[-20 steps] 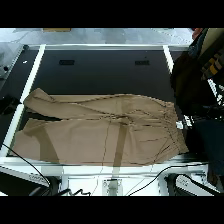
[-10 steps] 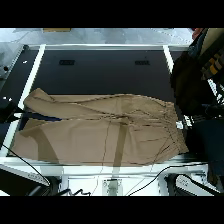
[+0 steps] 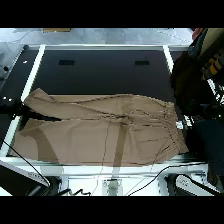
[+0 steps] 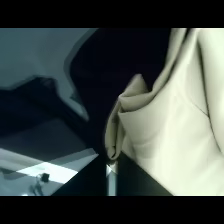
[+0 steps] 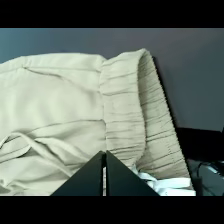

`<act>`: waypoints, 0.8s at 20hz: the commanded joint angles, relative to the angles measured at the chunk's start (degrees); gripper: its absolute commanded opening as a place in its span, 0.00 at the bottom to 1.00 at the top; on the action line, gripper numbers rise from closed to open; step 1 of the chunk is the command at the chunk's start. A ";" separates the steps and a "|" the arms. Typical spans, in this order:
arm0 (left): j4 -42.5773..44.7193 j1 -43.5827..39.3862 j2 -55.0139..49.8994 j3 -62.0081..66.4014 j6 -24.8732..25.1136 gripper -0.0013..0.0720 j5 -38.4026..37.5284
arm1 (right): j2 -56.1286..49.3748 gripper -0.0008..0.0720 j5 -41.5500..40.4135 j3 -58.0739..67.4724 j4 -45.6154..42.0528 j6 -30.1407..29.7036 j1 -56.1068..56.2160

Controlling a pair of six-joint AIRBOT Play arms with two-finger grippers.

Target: Fold the clothes and pants, and hang the long-sleeved shirts on hangers.

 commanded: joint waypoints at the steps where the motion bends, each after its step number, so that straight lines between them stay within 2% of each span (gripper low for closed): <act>1: -1.79 -0.81 -0.15 0.00 0.48 0.03 2.12 | 0.00 0.04 1.86 0.00 -2.05 1.29 0.00; 4: -6.40 -0.81 2.60 0.00 3.21 0.03 1.70 | -0.20 0.04 2.32 0.00 -12.61 9.64 -0.04; 5: -8.11 -0.81 4.00 0.00 3.96 0.03 1.68 | -0.76 0.04 3.21 0.00 -14.78 10.32 -0.20; 7: -10.40 -1.09 6.78 0.00 5.07 0.03 0.81 | -3.43 0.04 6.32 0.00 -13.57 8.48 -1.90; 9: -10.36 -2.08 9.09 0.00 5.86 0.03 -2.58 | -8.22 0.04 12.20 0.00 -8.63 3.19 -4.79; 10: -10.38 -2.40 9.94 0.00 5.86 0.03 -4.24 | -10.86 0.09 14.34 0.00 -6.29 0.48 -6.16; 11: -10.36 -2.89 10.64 0.00 5.81 0.03 -5.29 | -12.81 0.41 14.43 0.00 -5.81 -0.83 -7.02; 12: -10.49 -3.28 11.08 0.00 5.77 0.03 -5.97 | -14.25 0.66 13.27 0.00 -6.08 -1.18 -7.52; 14: -10.60 -3.93 11.50 0.00 5.03 0.03 -6.40 | -15.37 0.70 8.63 0.02 -6.62 -2.97 -7.54; 15: -10.58 -4.37 11.52 0.00 4.70 0.03 -6.36 | -15.39 0.75 5.79 0.02 -6.62 -3.85 -7.50; 16: -10.56 -4.83 11.52 0.00 4.68 0.03 -6.34 | -15.41 0.76 2.99 0.31 -6.73 -3.87 -7.50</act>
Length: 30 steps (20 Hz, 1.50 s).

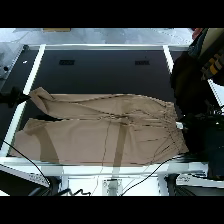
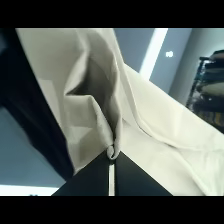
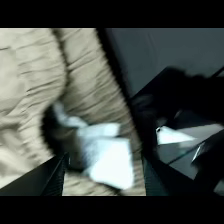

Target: Fold the clothes and pants, and hang the long-sleeved shirts on hangers.

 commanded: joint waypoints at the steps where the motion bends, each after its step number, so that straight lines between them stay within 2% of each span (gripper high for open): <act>1: -0.63 -1.57 0.81 0.07 -0.44 0.03 -1.25 | -1.77 0.76 -7.19 0.66 0.42 -2.56 -0.63; 3: -0.57 -2.75 0.81 0.07 -0.44 0.03 -0.74 | -2.93 0.75 -6.23 1.84 0.72 -2.27 -0.63; 7: 0.72 -4.37 0.81 0.07 -2.38 0.03 0.85 | -8.57 0.75 4.74 3.04 4.66 -2.56 -0.63; 12: 2.38 -4.94 0.79 0.07 -2.56 0.03 0.66 | -13.51 0.75 14.80 3.02 17.79 -8.26 -0.63; 15: 2.38 -4.94 0.79 0.07 -2.56 0.03 0.63 | -13.44 0.75 15.23 3.04 21.38 -9.07 -0.63; 19: 2.38 -5.01 0.79 0.07 -2.56 0.03 0.44 | -13.40 0.88 12.81 3.34 21.29 -9.01 -0.70; 25: 2.38 -5.01 0.79 0.07 -2.56 0.03 0.42 | -13.38 0.88 11.72 7.58 21.09 -5.60 -0.68; 30: 2.38 -5.01 0.79 0.07 -2.56 0.03 0.39 | -13.40 0.88 12.96 7.61 20.46 -5.44 0.04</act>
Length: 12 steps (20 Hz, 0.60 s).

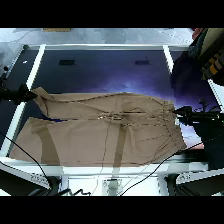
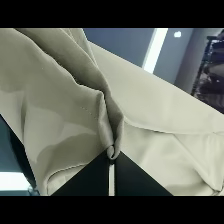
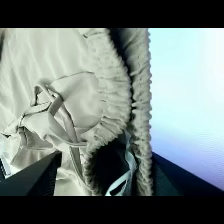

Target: Fold the clothes and pants, and hang the long-sleeved shirts on hangers.

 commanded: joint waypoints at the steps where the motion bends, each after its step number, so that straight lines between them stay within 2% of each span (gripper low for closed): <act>1: 0.02 0.00 0.02 0.07 0.02 0.03 0.00 | -0.02 0.88 1.09 0.33 -1.36 0.55 1.03; 3: 0.02 0.00 0.02 0.07 0.00 0.03 0.00 | -0.04 0.87 -0.04 0.33 -6.62 0.55 3.39; 5: 0.00 0.00 0.02 0.07 -0.02 0.03 0.00 | -0.04 0.86 -4.66 0.33 -12.35 0.55 6.56; 6: -0.02 0.00 0.04 0.07 -0.79 0.03 0.00 | -0.02 0.83 -7.06 0.35 -13.20 0.55 7.87; 7: -0.42 -0.02 0.09 0.07 -2.91 0.03 0.04 | 0.00 0.69 -9.05 0.35 -13.11 0.52 9.05; 10: -3.87 -0.50 1.03 0.11 -3.21 0.03 0.92 | 0.04 0.04 -11.61 0.35 -12.28 0.17 11.02; 12: -5.64 -0.83 2.58 0.13 -3.30 0.03 2.56 | 0.04 0.04 -11.69 0.35 -12.15 0.02 11.10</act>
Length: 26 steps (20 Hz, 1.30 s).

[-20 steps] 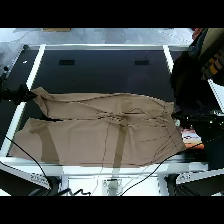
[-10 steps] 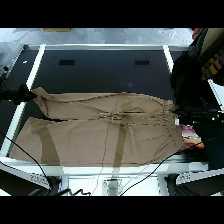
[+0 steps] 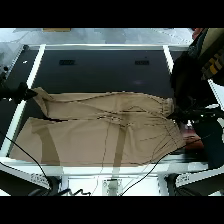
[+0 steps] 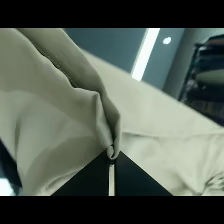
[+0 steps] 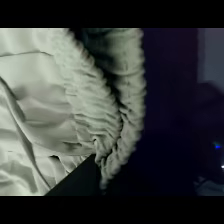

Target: Fold the clothes and pants, and hang the long-sleeved shirts on hangers.

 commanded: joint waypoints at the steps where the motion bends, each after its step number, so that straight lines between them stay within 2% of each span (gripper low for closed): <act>1: -3.30 -0.35 2.43 0.07 -1.29 0.03 2.73 | 0.17 0.04 -2.73 0.04 -0.94 -0.33 0.96; 8: -3.37 0.13 10.91 3.08 -2.03 0.03 9.44 | 4.48 0.04 -2.03 0.04 5.62 -1.84 -3.93; 11: -3.10 0.37 13.75 4.63 -0.94 0.03 9.51 | 6.69 0.04 1.55 0.04 7.26 -4.68 -5.68; 15: 2.95 2.01 17.92 4.63 -0.13 0.03 8.07 | 6.95 0.04 4.46 0.04 8.57 -6.34 -6.14; 18: 3.41 4.59 21.24 4.61 4.74 0.03 7.93 | 6.95 0.04 4.37 0.04 9.90 -6.38 -6.14; 19: 4.04 5.40 21.73 4.61 4.90 0.03 7.17 | 6.95 0.04 4.37 0.04 10.45 -6.38 -6.14; 23: 18.01 5.22 21.24 1.36 6.38 0.03 0.96 | 6.95 0.04 4.68 0.02 11.04 -6.34 -6.14; 26: 20.76 4.98 20.09 -5.70 8.00 0.03 1.77 | 6.95 0.04 4.94 0.04 11.02 -6.34 -6.14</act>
